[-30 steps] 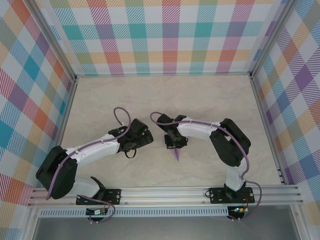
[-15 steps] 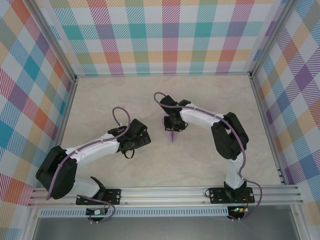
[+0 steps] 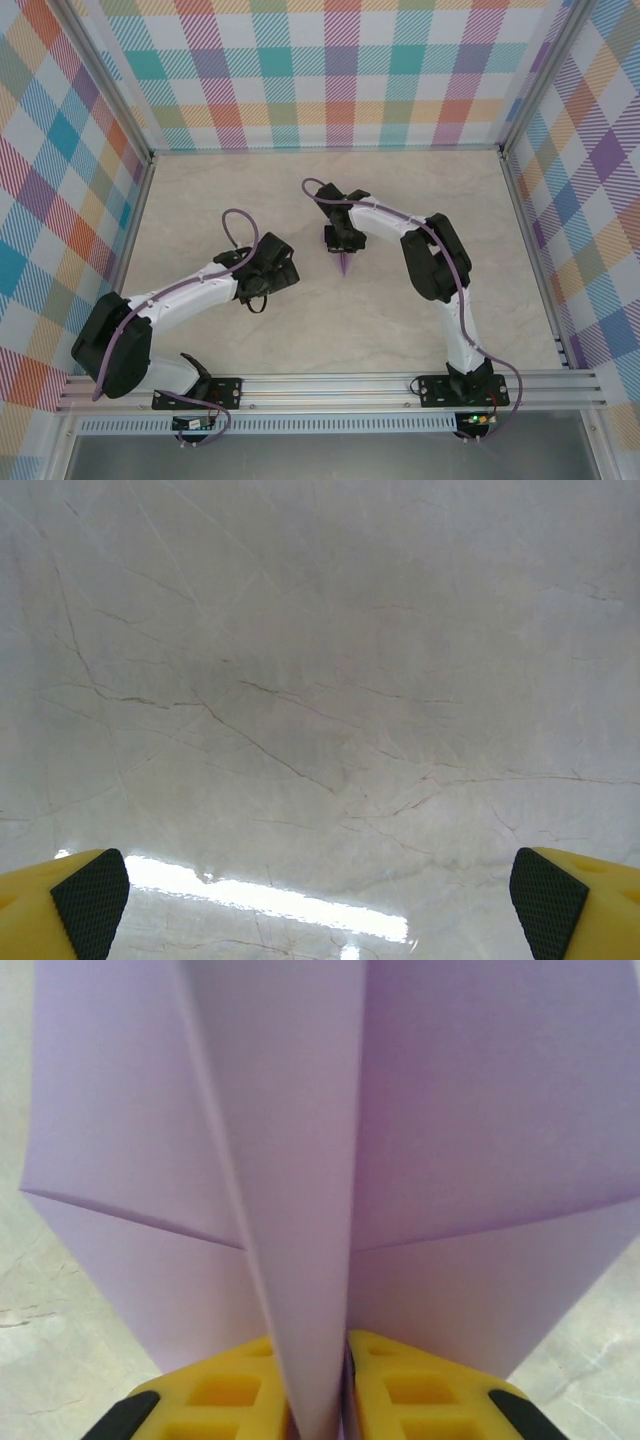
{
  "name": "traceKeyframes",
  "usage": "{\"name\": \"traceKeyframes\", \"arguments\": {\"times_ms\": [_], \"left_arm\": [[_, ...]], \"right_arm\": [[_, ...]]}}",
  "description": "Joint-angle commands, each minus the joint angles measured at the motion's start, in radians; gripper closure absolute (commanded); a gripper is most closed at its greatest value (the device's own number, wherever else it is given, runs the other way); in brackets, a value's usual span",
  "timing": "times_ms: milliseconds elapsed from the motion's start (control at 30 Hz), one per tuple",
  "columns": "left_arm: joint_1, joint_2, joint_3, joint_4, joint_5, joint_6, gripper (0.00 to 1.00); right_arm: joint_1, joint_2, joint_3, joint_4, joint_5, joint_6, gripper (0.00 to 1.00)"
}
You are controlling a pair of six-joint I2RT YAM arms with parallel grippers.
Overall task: Fold a paper plane with a square sheet of paper (pick it up from the middle)
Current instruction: Move the paper plane to the center of the table.
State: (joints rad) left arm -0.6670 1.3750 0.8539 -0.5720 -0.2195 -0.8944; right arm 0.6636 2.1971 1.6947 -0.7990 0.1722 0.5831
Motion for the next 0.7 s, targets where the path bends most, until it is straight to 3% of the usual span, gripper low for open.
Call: {"name": "traceKeyframes", "arguments": {"times_ms": [0,133,333,533,667], "left_arm": [[0.018,0.010,0.066,-0.092,-0.012,0.003,0.00],[0.043,0.016,0.137,-0.178,-0.030,0.008,0.00],[0.117,-0.022,0.193,-0.211,-0.059,0.020,0.00],[0.215,-0.039,0.217,-0.185,-0.128,0.130,0.00],[0.267,-0.052,0.197,-0.122,-0.196,0.244,0.00]], "right_arm": [[-0.001,0.015,0.013,-0.014,0.011,0.018,0.77],[-0.001,-0.047,0.005,0.005,0.012,0.032,0.67],[-0.009,-0.248,-0.033,0.026,0.041,0.013,0.34],[-0.105,-0.486,-0.145,0.051,0.096,-0.018,0.15],[-0.193,-0.634,-0.268,0.124,0.209,-0.080,0.00]]}}
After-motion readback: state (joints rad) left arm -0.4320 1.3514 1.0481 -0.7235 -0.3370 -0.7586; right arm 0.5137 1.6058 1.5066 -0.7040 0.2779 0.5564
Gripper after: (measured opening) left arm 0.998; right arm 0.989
